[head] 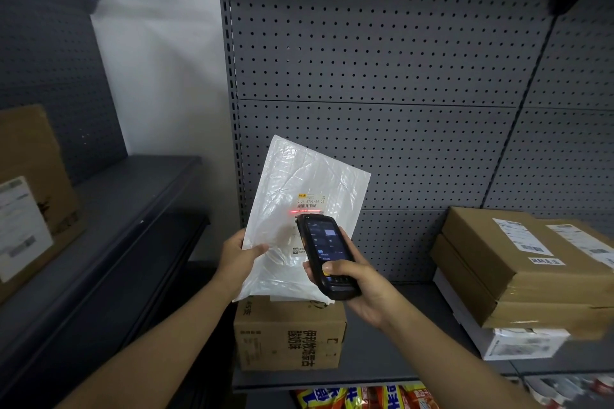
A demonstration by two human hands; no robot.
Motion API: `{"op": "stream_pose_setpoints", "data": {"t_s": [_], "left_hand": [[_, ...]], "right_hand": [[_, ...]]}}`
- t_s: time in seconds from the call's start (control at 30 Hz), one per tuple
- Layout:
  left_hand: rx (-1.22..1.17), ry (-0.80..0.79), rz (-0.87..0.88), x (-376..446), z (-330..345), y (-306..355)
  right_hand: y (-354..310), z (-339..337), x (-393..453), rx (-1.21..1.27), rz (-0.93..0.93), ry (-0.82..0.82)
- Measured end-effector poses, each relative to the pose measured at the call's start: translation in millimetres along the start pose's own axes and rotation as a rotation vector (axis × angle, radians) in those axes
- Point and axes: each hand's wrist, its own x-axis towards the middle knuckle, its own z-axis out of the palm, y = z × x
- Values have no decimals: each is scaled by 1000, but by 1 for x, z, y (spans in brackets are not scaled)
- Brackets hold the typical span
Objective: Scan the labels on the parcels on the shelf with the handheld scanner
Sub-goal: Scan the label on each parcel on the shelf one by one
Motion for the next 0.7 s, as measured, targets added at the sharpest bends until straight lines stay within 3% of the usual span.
{"op": "stream_pose_setpoints", "data": {"t_s": [0.7], "left_hand": [[1,-7,27,-9,-9,3]], "right_hand": [[3,6,-13,1,-29,8]]}}
